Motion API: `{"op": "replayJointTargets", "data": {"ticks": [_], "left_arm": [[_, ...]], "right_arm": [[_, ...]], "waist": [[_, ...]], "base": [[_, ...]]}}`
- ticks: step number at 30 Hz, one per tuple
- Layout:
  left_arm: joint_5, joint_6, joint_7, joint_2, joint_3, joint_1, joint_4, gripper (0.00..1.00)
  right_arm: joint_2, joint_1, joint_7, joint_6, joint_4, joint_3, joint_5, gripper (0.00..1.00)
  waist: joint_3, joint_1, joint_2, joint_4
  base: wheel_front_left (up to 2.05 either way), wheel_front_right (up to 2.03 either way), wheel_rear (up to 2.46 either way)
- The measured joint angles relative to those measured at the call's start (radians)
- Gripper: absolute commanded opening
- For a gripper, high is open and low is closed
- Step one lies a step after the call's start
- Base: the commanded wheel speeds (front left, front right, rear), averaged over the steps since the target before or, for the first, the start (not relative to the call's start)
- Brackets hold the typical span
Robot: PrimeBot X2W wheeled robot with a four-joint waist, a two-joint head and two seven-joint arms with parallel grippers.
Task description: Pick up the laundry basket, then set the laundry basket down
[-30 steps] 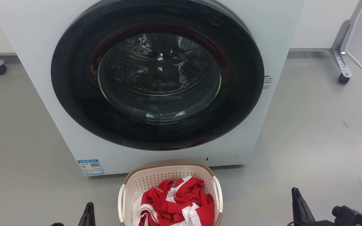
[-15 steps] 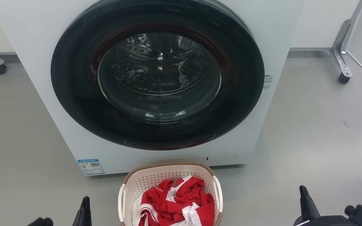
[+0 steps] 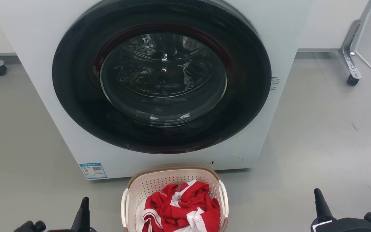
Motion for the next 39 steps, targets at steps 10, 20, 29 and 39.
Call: {"op": "replayJointTargets", "data": {"ticks": [10,20,29,39], "left_arm": [[-0.138,-0.027,0.037,-0.003,0.031,-0.03,0.009,0.0],[-0.286,-0.052,0.072,-0.007,0.061,-0.051,0.024,0.0],[-0.417,-0.075,0.103,-0.01,0.09,-0.078,0.034,0.0],[-0.559,-0.097,0.139,-0.018,0.12,-0.098,0.044,0.0]], "right_arm": [[0.004,-0.02,0.034,0.024,0.012,-0.045,0.134,0.0],[0.007,-0.041,0.071,0.053,0.02,-0.089,0.267,0.0],[0.011,-0.047,0.104,0.075,0.034,-0.13,0.385,0.0],[0.013,-0.062,0.139,0.101,0.045,-0.175,0.518,0.0]], "waist": [[0.001,0.0,0.0,0.0],[0.003,0.0,0.0,0.001],[0.004,0.0,0.0,0.001],[0.005,0.0,0.0001,0.002]], "base": [[0.0,0.0,0.0],[0.0,0.0,0.0],[0.0,0.0,0.0],[0.0,0.0,0.0]]}}
